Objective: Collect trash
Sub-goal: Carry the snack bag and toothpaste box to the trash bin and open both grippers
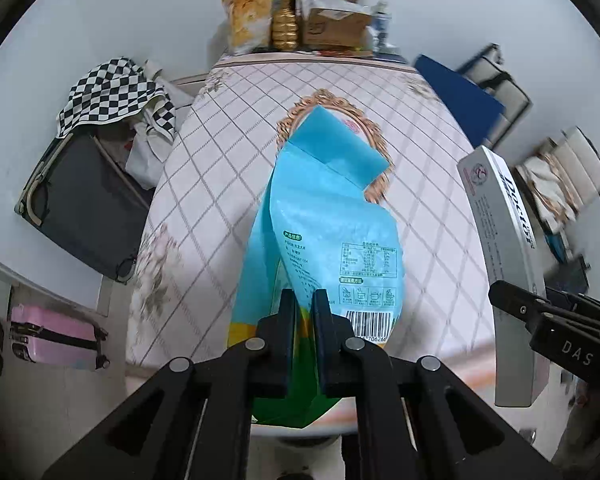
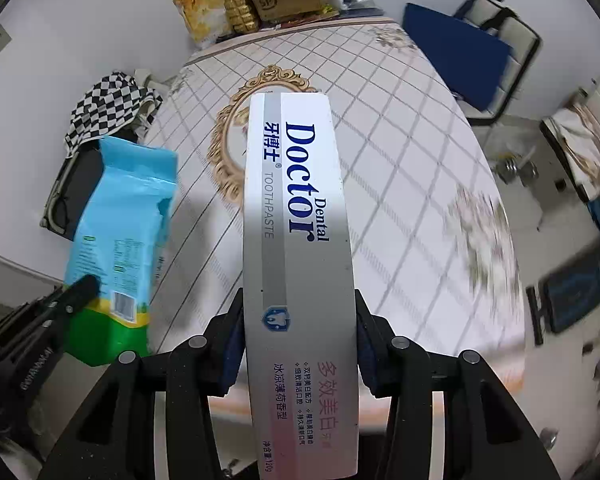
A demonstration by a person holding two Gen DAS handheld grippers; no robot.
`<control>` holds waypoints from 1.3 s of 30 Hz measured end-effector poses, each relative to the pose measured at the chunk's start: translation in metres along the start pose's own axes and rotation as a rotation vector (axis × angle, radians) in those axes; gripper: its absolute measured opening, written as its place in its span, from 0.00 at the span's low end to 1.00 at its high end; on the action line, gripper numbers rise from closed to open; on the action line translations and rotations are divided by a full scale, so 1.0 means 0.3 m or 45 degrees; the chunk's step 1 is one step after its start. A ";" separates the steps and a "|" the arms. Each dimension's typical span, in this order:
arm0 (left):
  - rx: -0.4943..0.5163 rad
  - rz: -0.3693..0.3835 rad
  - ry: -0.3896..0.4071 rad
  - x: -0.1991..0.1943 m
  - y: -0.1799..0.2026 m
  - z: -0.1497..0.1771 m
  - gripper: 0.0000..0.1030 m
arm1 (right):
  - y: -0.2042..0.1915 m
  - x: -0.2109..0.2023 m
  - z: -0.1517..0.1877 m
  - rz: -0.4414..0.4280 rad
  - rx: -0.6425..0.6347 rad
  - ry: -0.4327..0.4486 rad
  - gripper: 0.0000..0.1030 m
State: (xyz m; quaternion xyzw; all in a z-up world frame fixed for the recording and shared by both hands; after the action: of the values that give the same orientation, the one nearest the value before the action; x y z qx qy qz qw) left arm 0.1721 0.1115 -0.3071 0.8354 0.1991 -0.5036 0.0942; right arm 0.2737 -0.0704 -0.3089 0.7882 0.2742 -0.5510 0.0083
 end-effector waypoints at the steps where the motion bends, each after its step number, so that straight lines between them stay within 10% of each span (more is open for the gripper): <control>1: 0.010 0.010 0.000 -0.015 -0.005 0.027 0.06 | -0.018 -0.026 0.055 0.001 0.015 0.006 0.48; 15: -0.085 0.190 -0.422 0.086 -0.105 0.762 0.06 | -0.119 0.012 1.013 -0.028 0.092 -0.371 0.48; 24: -0.198 0.233 -0.768 0.679 -0.034 1.160 0.06 | 0.107 0.575 1.435 -0.031 0.243 -0.646 0.48; 36: -0.214 0.221 -0.910 1.352 0.094 1.363 0.11 | 0.321 1.356 1.682 -0.092 0.194 -0.820 0.49; 37: -0.212 0.215 -0.905 1.359 0.091 1.375 0.17 | 0.329 1.395 1.668 -0.098 0.171 -0.840 0.49; 39: -0.221 0.184 -0.885 1.368 0.089 1.374 0.61 | 0.330 1.444 1.677 -0.101 0.150 -0.863 0.51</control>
State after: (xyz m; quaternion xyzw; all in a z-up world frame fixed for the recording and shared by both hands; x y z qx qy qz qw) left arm 0.0219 0.0374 -0.8648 0.6152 0.1374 -0.7307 0.2621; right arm -0.0124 -0.1298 -0.9132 0.5481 0.2538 -0.7963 0.0319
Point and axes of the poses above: each gripper's, at about its wrist camera, not at the fingertips, and x roughly the way its jaws point, y to its right, z to its underside, the point moved 10 cm from there along x, roughly the way its jaws point, and after that the axes turned 6 degrees about -z, right-handed, at the moved point
